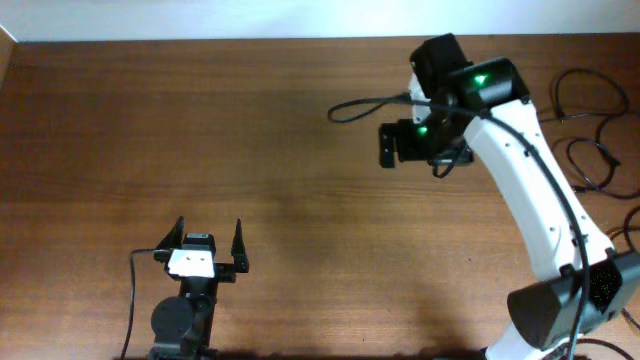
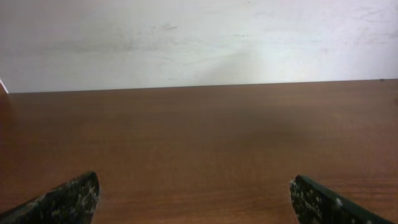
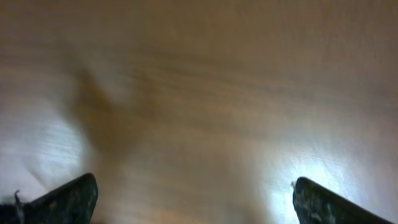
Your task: Untangle cables
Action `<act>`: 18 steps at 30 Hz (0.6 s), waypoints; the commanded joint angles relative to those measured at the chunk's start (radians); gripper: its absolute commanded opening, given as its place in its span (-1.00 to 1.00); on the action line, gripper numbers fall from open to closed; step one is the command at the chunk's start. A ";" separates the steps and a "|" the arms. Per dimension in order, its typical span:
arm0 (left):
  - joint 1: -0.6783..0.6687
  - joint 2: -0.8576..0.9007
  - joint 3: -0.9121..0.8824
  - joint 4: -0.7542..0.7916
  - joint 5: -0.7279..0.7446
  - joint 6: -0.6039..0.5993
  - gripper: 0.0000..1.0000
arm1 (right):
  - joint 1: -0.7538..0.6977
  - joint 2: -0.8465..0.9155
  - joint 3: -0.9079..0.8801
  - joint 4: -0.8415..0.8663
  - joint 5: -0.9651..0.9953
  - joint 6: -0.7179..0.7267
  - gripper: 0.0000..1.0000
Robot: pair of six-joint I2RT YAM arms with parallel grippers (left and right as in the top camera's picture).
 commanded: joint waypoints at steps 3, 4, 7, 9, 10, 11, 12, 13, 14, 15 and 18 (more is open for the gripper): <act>0.004 -0.008 -0.001 -0.008 0.003 0.016 0.98 | 0.108 -0.092 0.004 0.156 0.114 0.003 0.98; 0.005 -0.008 -0.001 -0.008 0.003 0.016 0.98 | 0.119 -0.094 0.004 0.175 0.116 0.004 0.98; 0.004 -0.008 -0.001 -0.008 0.003 0.016 0.98 | 0.121 -0.102 0.004 0.178 0.131 0.090 0.98; 0.004 -0.008 -0.001 -0.008 0.003 0.016 0.98 | 0.121 -0.112 0.004 0.180 0.131 0.107 0.98; 0.005 -0.008 -0.001 -0.008 0.003 0.016 0.98 | 0.121 -0.121 0.004 0.181 0.131 0.109 0.98; 0.004 -0.008 -0.001 -0.008 0.003 0.016 0.98 | 0.121 -0.137 0.004 0.182 0.135 0.109 0.98; 0.005 -0.008 -0.001 -0.008 0.003 0.016 0.98 | 0.121 -0.152 0.004 0.182 0.141 0.109 0.98; 0.004 -0.008 -0.001 -0.008 0.003 0.016 0.98 | 0.121 -0.174 0.004 0.182 0.162 0.109 0.98; 0.005 -0.008 -0.001 -0.008 0.003 0.016 0.98 | 0.121 -0.193 0.004 0.182 0.181 0.109 0.98; 0.005 -0.008 -0.001 -0.008 0.003 0.016 0.98 | 0.121 -0.212 0.004 0.182 0.200 0.108 0.98; 0.005 -0.008 -0.001 -0.008 0.003 0.016 0.98 | 0.121 -0.264 0.004 0.181 0.250 0.105 0.98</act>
